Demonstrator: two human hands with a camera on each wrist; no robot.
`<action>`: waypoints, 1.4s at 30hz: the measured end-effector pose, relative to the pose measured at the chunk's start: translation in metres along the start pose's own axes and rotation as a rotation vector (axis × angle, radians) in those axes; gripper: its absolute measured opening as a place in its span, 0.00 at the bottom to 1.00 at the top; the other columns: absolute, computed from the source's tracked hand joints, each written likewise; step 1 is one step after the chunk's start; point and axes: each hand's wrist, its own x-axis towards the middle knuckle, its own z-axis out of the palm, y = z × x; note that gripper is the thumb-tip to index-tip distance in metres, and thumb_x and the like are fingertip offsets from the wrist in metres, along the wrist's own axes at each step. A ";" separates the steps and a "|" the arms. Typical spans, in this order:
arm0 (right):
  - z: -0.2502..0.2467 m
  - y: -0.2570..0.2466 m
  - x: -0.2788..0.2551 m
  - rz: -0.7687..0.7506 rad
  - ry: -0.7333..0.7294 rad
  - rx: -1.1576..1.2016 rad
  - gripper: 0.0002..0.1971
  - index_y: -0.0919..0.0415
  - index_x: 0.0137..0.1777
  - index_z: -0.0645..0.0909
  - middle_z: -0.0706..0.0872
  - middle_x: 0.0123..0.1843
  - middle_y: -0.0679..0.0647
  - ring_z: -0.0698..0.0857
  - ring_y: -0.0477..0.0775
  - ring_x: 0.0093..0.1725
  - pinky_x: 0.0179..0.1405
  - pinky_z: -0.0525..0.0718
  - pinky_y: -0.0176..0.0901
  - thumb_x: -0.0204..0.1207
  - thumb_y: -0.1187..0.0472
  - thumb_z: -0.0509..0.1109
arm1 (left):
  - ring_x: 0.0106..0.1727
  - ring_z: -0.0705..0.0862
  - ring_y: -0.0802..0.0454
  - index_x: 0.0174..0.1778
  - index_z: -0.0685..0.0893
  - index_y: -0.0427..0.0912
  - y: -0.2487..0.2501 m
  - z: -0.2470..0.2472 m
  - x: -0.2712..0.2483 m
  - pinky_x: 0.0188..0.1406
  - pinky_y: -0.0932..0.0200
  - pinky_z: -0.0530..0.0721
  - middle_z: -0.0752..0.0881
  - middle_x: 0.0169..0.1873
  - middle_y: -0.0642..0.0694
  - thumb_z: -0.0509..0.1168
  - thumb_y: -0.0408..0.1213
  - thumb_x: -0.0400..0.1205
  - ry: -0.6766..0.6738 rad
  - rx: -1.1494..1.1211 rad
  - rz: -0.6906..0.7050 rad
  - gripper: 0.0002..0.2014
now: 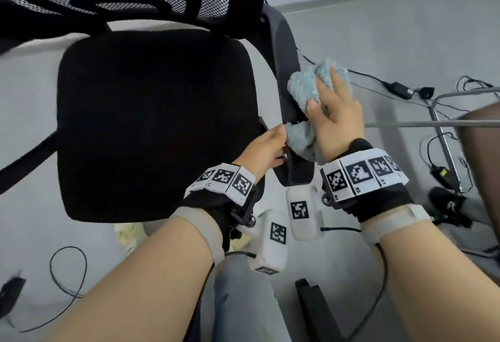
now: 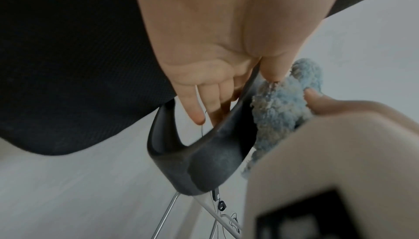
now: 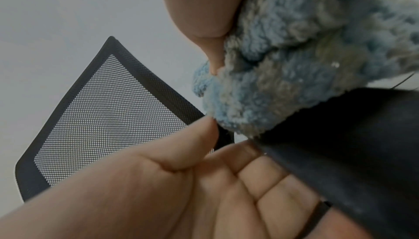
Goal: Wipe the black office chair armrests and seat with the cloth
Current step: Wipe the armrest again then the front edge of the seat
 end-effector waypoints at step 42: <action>0.041 -0.001 -0.050 -0.192 -0.109 -0.114 0.22 0.44 0.75 0.67 0.57 0.81 0.39 0.62 0.63 0.67 0.69 0.62 0.49 0.82 0.58 0.58 | 0.67 0.79 0.39 0.70 0.74 0.44 -0.017 -0.030 -0.013 0.69 0.42 0.74 0.79 0.68 0.38 0.29 0.70 0.76 -0.189 -0.368 -0.163 0.44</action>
